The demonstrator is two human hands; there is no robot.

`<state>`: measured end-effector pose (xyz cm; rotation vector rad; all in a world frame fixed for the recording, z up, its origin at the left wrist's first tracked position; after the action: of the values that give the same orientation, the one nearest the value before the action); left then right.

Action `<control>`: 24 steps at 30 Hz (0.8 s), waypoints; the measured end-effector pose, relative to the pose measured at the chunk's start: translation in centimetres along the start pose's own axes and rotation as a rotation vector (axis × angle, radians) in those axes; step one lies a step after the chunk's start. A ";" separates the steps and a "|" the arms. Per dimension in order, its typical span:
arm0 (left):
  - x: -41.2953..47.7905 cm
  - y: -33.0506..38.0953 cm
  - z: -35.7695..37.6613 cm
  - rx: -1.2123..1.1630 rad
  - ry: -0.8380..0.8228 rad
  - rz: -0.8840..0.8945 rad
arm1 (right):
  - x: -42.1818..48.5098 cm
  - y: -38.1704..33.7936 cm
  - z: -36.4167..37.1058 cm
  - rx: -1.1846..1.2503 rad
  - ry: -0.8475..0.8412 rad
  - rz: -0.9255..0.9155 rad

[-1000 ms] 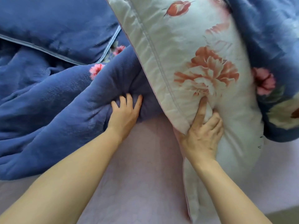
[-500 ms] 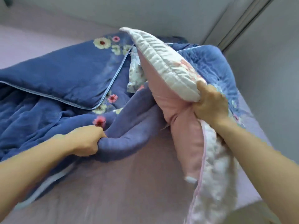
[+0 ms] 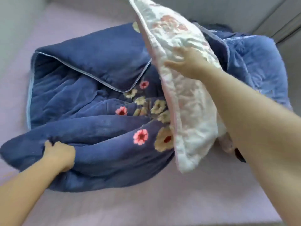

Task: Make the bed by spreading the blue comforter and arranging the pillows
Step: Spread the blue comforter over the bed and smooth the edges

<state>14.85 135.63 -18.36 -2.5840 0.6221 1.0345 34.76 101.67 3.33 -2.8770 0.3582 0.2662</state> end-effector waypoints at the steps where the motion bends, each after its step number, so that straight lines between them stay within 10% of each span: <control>1: 0.2 1.0 -0.3 -0.017 0.020 -0.031 | -0.8 0.7 2.7 -0.034 -0.056 0.005; 7: 0.1 9.9 -1.3 -0.329 0.734 0.283 | -10.2 12.9 11.9 0.351 0.303 0.362; 11: 2.8 17.8 -3.3 -0.343 0.713 0.358 | -15.1 17.9 17.3 1.113 0.188 1.064; 20: 7.2 19.9 0.1 -0.194 0.540 0.186 | -2.8 10.0 10.5 1.745 -0.047 0.550; 24: 6.6 20.4 2.5 -0.199 0.455 0.263 | -5.7 8.4 14.0 1.065 -0.434 0.466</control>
<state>7.64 117.12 -26.89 -3.0010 1.0380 0.5938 25.01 98.47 -10.62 -1.6219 0.7823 0.5539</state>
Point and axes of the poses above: each hand's wrist, its own x-axis towards the middle knuckle, its own z-axis out of the palm, y = z × x, the point moved 5 cm from there along x, towards the middle knuckle, and after that the axes turned 13 degrees about z, right-handed, at the moved point
